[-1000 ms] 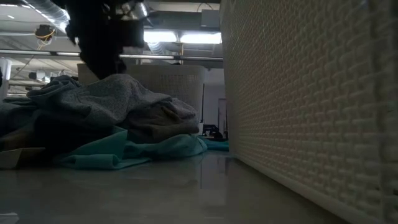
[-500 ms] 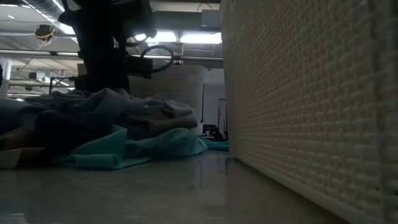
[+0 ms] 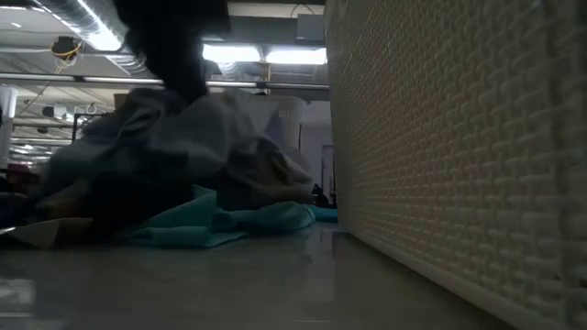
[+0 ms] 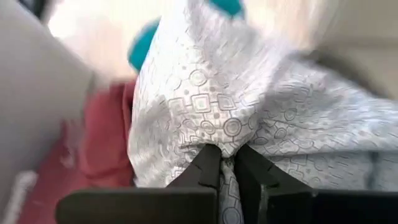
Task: Sort clothes
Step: Put the blue patterned dress into the top white laundry organizer
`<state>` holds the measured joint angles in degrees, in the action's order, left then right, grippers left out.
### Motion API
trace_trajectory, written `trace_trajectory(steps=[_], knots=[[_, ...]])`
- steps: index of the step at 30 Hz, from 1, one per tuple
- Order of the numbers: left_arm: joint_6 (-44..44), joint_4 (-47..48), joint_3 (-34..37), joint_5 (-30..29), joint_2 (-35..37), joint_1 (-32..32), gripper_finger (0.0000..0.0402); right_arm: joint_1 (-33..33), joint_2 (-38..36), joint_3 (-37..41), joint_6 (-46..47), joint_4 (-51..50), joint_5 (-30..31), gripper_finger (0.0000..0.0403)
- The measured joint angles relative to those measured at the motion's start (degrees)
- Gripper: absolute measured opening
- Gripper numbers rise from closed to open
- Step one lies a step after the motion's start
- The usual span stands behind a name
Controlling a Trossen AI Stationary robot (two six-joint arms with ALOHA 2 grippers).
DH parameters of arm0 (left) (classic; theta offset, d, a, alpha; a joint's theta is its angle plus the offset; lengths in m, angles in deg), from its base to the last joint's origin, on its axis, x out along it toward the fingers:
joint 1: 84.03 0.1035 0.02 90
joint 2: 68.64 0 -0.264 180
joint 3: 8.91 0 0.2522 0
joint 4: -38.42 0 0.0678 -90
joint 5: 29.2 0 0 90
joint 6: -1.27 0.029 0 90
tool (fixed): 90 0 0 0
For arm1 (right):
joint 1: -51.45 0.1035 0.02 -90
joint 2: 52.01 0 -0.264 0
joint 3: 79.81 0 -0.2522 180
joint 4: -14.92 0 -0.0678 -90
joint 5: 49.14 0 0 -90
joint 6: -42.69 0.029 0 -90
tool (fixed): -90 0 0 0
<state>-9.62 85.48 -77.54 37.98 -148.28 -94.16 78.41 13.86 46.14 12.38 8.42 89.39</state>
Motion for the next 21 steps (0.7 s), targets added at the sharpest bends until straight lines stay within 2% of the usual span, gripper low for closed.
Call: trace_trajectory(steps=[5, 10, 16, 21], knots=[[3.05, -1.69, -1.45, -3.74, 6.89, -1.42, 0.0013, 0.00, 0.01, 0.00, 0.00, -0.02, 0.02, 0.0310], [8.69, -7.27, -1.53, -7.75, 13.98, -1.65, 0.0022, 0.00, 0.01, 0.00, -0.02, -0.04, 0.05, 0.0310], [21.27, -20.02, -1.57, -15.23, 20.75, -1.49, 0.0016, 0.00, 0.01, 0.00, -0.02, -0.07, 0.04, 0.0310], [33.79, -33.69, -1.57, -17.14, 24.01, -0.43, 0.0023, 0.00, 0.00, 0.00, -0.02, -0.07, 0.03, 0.0310]])
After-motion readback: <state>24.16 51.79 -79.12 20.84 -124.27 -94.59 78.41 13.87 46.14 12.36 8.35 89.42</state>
